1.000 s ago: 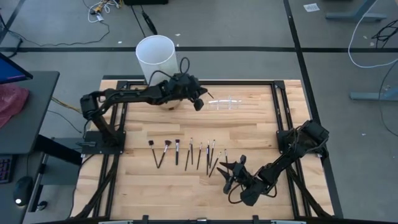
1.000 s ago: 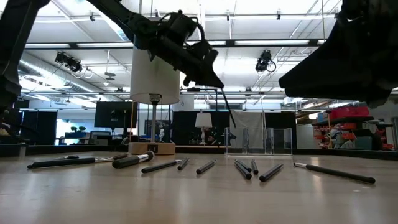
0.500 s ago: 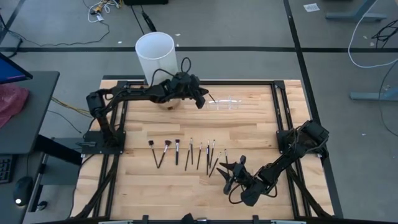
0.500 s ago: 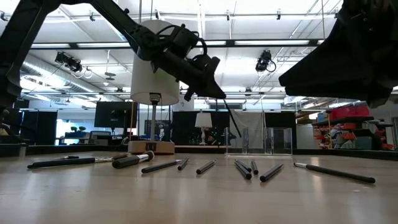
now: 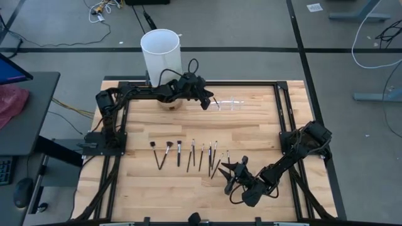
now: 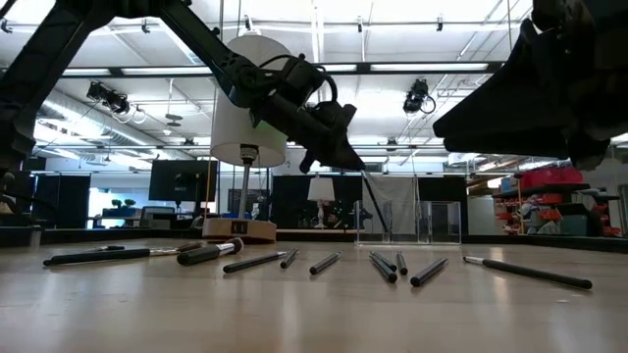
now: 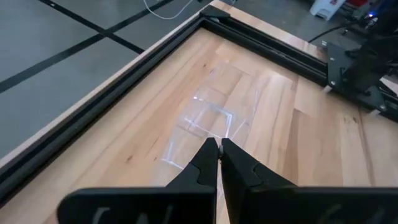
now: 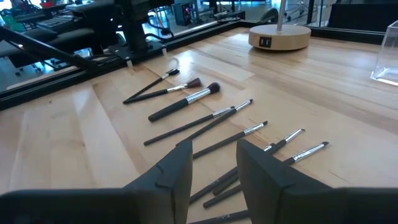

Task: Sort items
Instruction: Put the eyeshadow brush into the transparent organizer

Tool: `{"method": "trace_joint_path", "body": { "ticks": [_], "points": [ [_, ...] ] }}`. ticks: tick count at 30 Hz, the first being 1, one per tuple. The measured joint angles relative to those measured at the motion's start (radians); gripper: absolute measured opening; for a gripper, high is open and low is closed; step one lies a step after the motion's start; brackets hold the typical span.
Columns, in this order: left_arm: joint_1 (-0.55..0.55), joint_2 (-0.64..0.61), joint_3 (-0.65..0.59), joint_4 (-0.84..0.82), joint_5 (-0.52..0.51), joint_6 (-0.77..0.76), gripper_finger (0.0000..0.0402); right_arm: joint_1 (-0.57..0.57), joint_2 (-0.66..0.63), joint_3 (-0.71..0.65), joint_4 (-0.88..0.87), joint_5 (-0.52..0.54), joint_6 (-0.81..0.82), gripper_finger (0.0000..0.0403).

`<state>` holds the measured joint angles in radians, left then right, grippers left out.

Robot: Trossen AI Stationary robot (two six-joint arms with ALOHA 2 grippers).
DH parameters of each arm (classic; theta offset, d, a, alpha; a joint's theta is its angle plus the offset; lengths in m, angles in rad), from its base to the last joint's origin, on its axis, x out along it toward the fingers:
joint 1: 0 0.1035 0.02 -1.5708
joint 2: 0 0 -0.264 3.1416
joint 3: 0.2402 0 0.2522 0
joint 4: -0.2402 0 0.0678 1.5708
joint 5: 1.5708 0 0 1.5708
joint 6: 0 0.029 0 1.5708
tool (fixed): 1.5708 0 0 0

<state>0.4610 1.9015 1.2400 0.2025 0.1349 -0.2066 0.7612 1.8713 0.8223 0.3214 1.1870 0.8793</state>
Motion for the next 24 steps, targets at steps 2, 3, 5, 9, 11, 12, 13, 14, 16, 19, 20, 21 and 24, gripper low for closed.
{"method": "trace_joint_path", "body": {
  "ticks": [2, 3, 5, 9, 11, 12, 13, 14, 16, 19, 20, 21, 24],
  "points": [
    [0.000, 0.000, 0.001, -0.003, 0.000, 0.000, 0.0012, 0.000, 0.000, 0.000, 0.000, 0.000, 0.001, 0.0125],
    [0.000, 0.000, 0.001, -0.012, 0.000, 0.000, 0.0013, 0.000, 0.000, 0.000, 0.001, -0.001, 0.001, 0.0125],
    [0.000, -0.001, 0.001, -0.031, 0.000, 0.000, 0.0015, 0.000, 0.000, 0.000, 0.001, -0.001, 0.002, 0.0125],
    [0.000, -0.003, 0.001, -0.071, -0.002, 0.005, 0.0016, 0.000, 0.000, 0.000, 0.002, -0.001, 0.002, 0.0125],
    [0.000, -0.003, 0.001, -0.084, -0.007, 0.013, 0.0017, 0.000, 0.000, 0.000, 0.003, -0.001, 0.002, 0.0125],
    [0.000, -0.003, 0.001, -0.088, -0.012, 0.013, 0.0017, 0.000, 0.000, 0.000, 0.003, -0.001, 0.003, 0.0125],
    [0.000, -0.003, 0.001, -0.090, -0.018, 0.014, 0.0017, 0.000, 0.000, 0.000, 0.004, -0.001, 0.003, 0.0125],
    [0.000, -0.003, 0.001, -0.092, -0.024, 0.015, 0.0018, 0.000, 0.000, 0.000, 0.005, -0.001, 0.003, 0.0125],
    [0.000, -0.003, 0.001, -0.094, -0.033, 0.016, 0.0018, 0.000, 0.000, 0.000, 0.005, -0.001, 0.002, 0.0125],
    [0.000, -0.003, 0.001, -0.094, -0.034, 0.023, 0.0020, 0.000, 0.000, 0.000, 0.005, -0.001, 0.003, 0.0126],
    [0.000, -0.003, 0.001, -0.095, -0.034, 0.031, 0.0023, 0.000, 0.000, 0.000, 0.005, -0.001, 0.003, 0.0126],
    [0.000, -0.003, 0.001, -0.096, -0.035, 0.036, 0.0029, 0.000, 0.000, 0.000, 0.005, -0.001, 0.003, 0.0125],
    [0.000, -0.003, 0.001, -0.097, -0.035, 0.036, 0.0057, 0.000, 0.000, 0.000, 0.005, -0.001, 0.003, 0.0125]
  ]
}}
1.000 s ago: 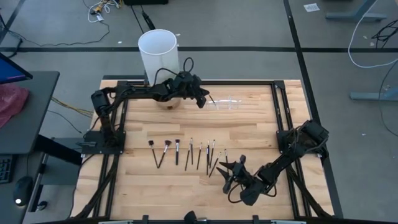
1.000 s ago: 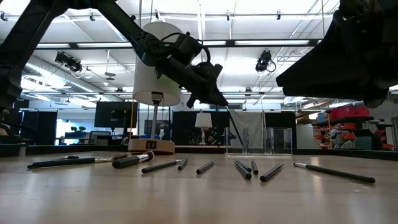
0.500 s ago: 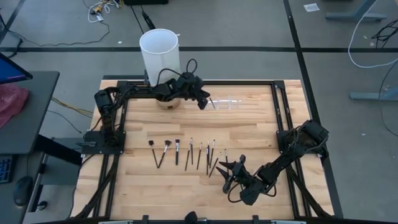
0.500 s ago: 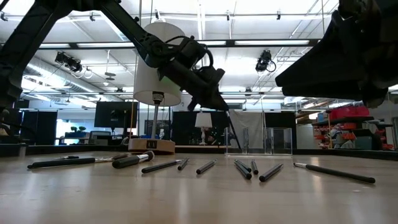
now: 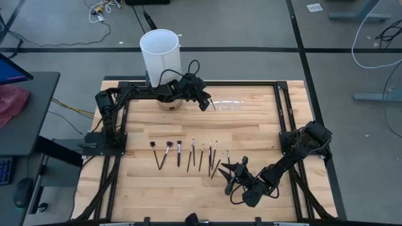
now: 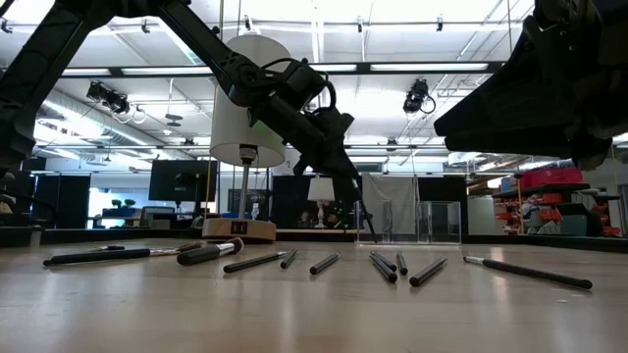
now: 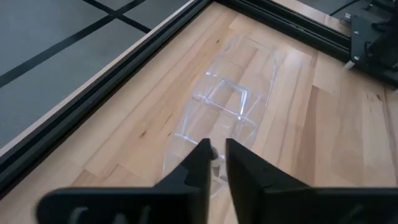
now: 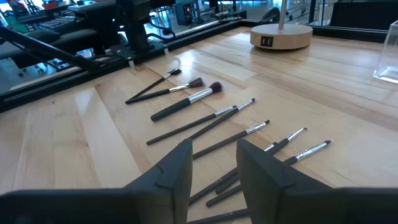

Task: Sort items
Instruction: Put the eyeshadow brush into the transparent organizer, then put the highlighter brush into the transparent organizer

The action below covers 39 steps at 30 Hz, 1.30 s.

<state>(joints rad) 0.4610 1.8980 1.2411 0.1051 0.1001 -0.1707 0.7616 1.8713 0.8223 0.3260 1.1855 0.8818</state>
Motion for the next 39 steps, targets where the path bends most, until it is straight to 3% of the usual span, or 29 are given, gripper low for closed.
{"method": "trace_joint_path", "body": {
  "ticks": [7, 12, 27, 39],
  "points": [
    [0.000, -0.007, 0.000, -0.005, 0.001, 0.001, 0.0142, 0.000, 0.000, 0.000, 0.000, 0.000, 0.000, 0.0125],
    [-0.012, -0.046, 0.000, -0.014, -0.003, 0.039, 0.0176, 0.000, 0.000, 0.000, 0.002, 0.000, 0.000, 0.0125],
    [-0.148, -0.135, 0.000, -0.057, -0.060, 0.131, 0.0177, 0.000, 0.000, 0.000, 0.002, 0.000, -0.008, 0.0125],
    [-0.482, -0.284, 0.000, -0.197, -0.256, 0.282, 0.0177, -0.002, 0.000, 0.001, -0.006, -0.005, 0.002, 0.0125]
  ]
}}
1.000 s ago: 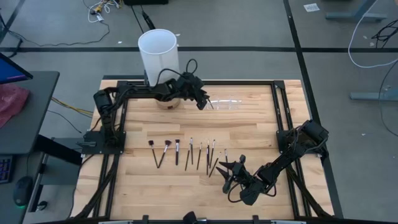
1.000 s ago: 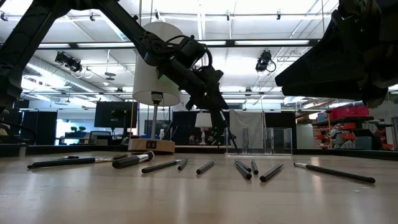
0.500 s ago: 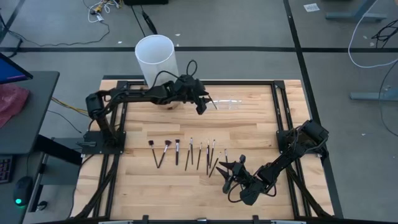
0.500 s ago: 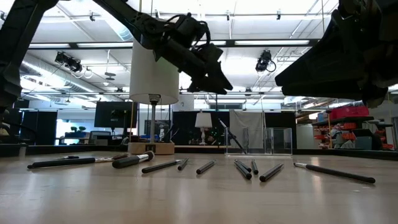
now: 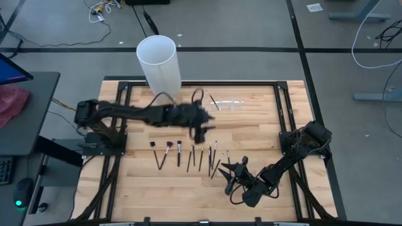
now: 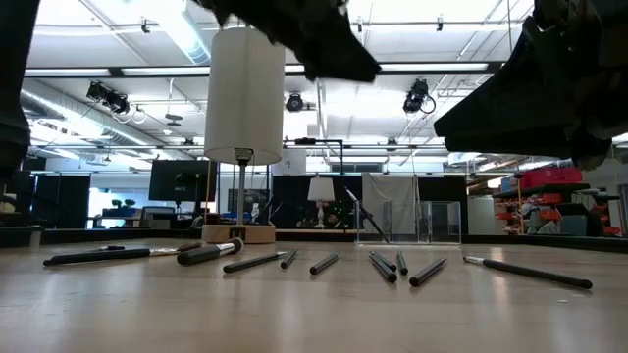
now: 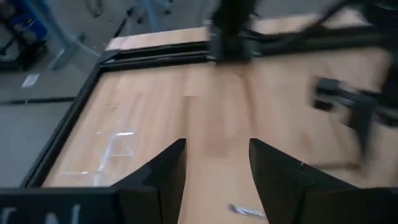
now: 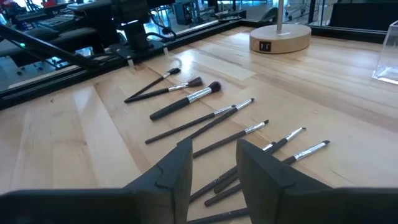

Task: Sort items
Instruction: Put the highlighter brush into the transparent organizer

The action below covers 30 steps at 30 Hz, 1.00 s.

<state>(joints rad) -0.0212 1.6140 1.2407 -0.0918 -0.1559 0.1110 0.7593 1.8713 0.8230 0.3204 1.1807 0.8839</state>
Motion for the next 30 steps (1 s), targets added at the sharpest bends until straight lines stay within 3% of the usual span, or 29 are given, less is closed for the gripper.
{"method": "trace_joint_path", "body": {
  "ticks": [6, 11, 19, 24, 30],
  "points": [
    [-0.167, -0.077, -0.088, -0.129, -0.141, -0.038, 0.0177, -0.015, 0.000, 0.000, -0.004, -0.049, 0.023, 0.0149],
    [-0.246, -0.165, -0.304, -0.089, -0.217, -0.238, 0.0177, -0.042, 0.000, 0.000, -0.011, -0.085, 0.029, 0.0194],
    [-0.389, -0.299, -0.575, -0.061, -0.492, -0.664, 0.0177, -0.116, 0.022, 0.000, -0.022, -0.099, -0.034, 0.0246],
    [-0.485, -0.294, -0.591, -0.174, -0.534, -0.860, 0.0177, -0.195, 0.037, 0.000, -0.016, -0.099, -0.148, 0.0251],
    [-0.529, -0.292, -0.586, -0.392, -0.498, -1.211, 0.0177, -0.286, 0.037, 0.000, 0.021, -0.098, -0.343, 0.0251]
  ]
}}
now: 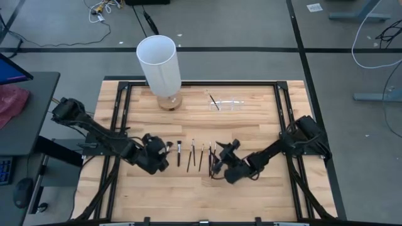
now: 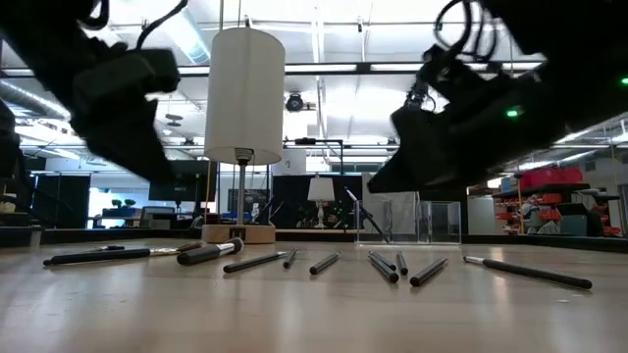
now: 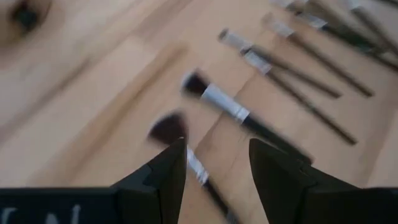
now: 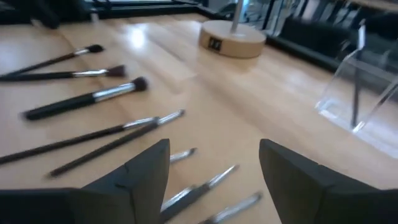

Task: Sort items
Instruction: Put the highlighter brush into the transparent organizer

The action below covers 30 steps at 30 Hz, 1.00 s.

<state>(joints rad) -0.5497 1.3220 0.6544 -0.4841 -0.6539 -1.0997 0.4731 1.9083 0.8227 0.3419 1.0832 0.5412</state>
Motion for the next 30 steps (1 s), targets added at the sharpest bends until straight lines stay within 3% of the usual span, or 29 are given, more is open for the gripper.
{"method": "trace_joint_path", "body": {
  "ticks": [4, 8, 15, 21, 30],
  "points": [
    [-0.053, 0.000, 0.000, -0.033, 0.008, -0.183, 0.0177, -0.036, 0.000, 0.000, 0.037, -0.001, -0.098, 0.0251],
    [-0.139, 0.010, 0.001, -0.028, -0.159, -0.295, 0.0177, -0.045, 0.000, 0.000, 0.077, -0.024, -0.170, 0.0251],
    [-0.234, 0.183, 0.001, 0.005, -0.341, -0.377, 0.0177, -0.045, 0.000, 0.000, 0.225, -0.215, -0.334, 0.0251],
    [-0.206, 0.314, 0.001, 0.007, -0.338, -0.417, 0.0177, -0.047, -0.003, 0.000, 0.362, -0.360, -0.404, 0.0251],
    [-0.121, 0.404, 0.001, 0.023, -0.212, -0.442, 0.0177, -0.051, -0.004, 0.000, 0.382, -0.366, -0.447, 0.0251]
  ]
}}
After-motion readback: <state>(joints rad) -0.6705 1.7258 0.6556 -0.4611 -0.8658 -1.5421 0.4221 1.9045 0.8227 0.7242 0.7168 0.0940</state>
